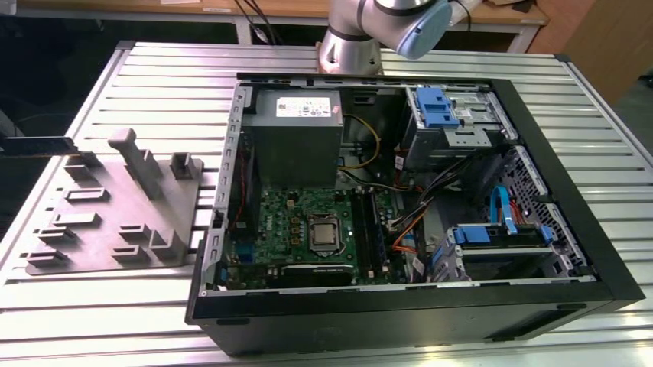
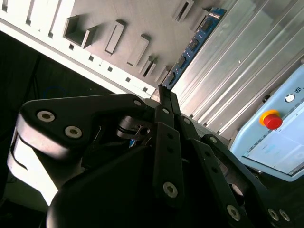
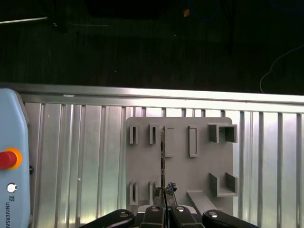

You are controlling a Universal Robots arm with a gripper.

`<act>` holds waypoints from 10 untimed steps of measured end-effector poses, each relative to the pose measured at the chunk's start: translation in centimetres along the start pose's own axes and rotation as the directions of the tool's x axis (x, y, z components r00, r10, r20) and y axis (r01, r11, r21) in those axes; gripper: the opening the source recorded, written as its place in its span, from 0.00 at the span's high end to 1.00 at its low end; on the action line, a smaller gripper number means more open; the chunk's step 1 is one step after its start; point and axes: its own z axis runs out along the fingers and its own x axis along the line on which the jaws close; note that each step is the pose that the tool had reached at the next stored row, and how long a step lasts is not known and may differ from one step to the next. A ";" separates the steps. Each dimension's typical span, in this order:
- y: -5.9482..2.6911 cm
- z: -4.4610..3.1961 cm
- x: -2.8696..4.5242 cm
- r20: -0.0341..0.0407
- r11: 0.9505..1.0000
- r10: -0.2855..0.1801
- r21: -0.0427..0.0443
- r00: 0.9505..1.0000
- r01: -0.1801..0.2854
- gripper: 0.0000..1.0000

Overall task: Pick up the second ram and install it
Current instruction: 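Pick up the second ram and move it above second insertion slot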

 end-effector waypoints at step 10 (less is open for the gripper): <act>-0.57 -0.03 0.01 0.001 1.000 0.000 0.000 1.000 0.000 0.89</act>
